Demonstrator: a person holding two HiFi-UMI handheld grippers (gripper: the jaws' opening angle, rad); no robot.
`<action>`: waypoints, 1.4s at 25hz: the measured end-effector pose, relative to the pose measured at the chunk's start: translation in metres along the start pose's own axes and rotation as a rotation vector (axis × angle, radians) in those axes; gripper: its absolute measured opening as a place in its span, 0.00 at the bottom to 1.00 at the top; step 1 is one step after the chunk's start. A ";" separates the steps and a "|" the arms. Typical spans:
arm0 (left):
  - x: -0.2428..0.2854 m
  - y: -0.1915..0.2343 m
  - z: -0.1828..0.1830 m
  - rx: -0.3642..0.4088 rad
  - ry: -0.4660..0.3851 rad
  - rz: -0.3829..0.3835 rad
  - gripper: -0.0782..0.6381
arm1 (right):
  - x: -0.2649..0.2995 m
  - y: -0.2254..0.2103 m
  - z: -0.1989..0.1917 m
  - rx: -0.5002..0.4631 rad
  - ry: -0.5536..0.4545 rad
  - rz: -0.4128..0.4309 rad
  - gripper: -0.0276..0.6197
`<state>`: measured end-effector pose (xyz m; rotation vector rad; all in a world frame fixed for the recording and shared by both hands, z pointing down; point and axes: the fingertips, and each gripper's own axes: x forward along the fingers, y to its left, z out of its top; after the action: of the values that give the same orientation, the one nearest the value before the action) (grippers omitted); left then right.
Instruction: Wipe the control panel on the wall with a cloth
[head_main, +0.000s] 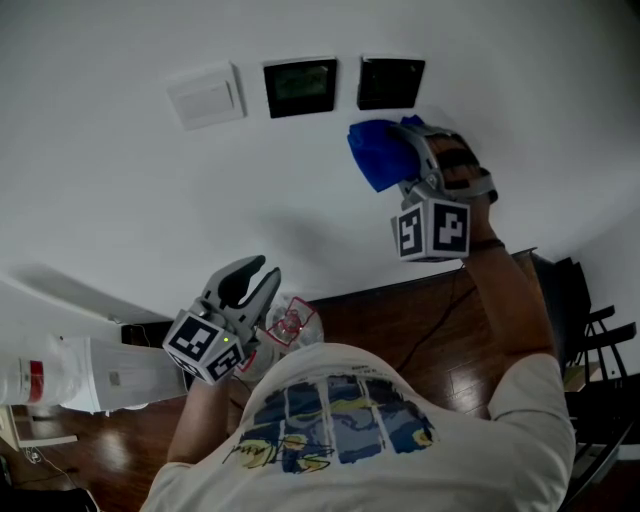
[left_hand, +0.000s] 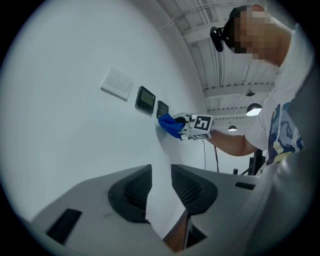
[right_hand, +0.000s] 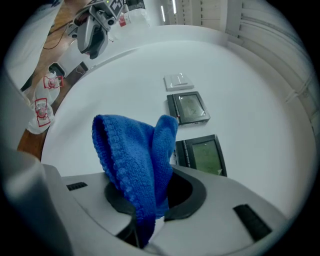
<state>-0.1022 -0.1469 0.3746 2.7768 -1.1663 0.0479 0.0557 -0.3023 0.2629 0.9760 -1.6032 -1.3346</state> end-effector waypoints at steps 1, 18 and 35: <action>0.000 0.000 0.000 0.000 0.000 0.000 0.24 | -0.004 -0.004 0.002 -0.001 -0.004 -0.008 0.18; -0.002 -0.008 -0.003 0.009 -0.001 -0.021 0.24 | -0.013 -0.111 0.006 -0.008 0.027 -0.186 0.18; -0.012 -0.012 -0.008 0.007 0.010 -0.005 0.24 | 0.002 -0.065 -0.002 -0.032 0.047 -0.094 0.18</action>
<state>-0.1018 -0.1287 0.3807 2.7822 -1.1594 0.0660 0.0612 -0.3139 0.1996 1.0668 -1.5127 -1.3861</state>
